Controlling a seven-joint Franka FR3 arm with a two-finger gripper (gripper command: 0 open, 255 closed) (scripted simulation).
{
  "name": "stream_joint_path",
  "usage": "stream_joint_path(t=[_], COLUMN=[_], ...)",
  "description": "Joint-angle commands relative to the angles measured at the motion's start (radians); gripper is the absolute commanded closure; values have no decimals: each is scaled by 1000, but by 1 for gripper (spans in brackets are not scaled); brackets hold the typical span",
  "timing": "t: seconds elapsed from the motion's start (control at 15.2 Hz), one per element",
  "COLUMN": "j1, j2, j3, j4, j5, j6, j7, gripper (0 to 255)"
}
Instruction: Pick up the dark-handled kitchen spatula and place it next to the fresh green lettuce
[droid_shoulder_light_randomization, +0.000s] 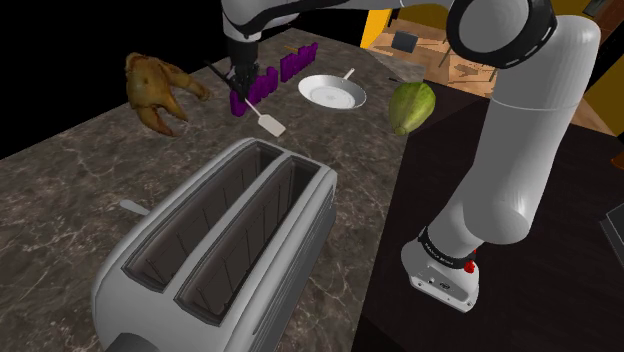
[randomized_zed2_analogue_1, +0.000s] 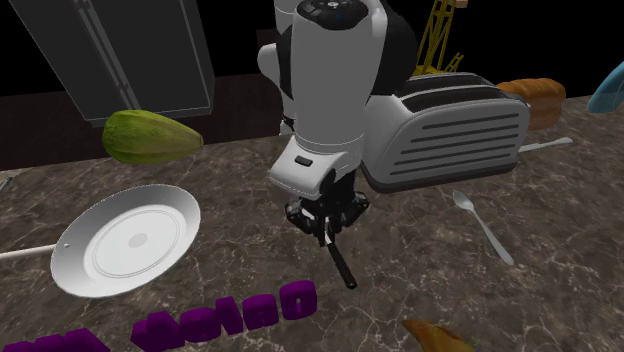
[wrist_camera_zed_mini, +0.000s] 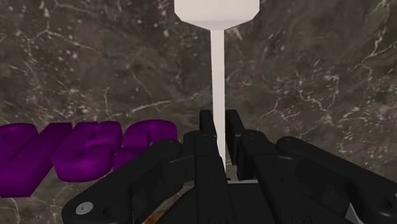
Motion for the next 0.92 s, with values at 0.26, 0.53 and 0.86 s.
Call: stream_joint_path(t=[0.26,0.53,0.86], j1=[1,1,2], j2=[-13,-17,-16], j3=[1,1,2], j4=[63,111,179], j5=[1,1,1], j6=[-76,-129,-196], j7=[1,1,1], gripper=[255,255,255])
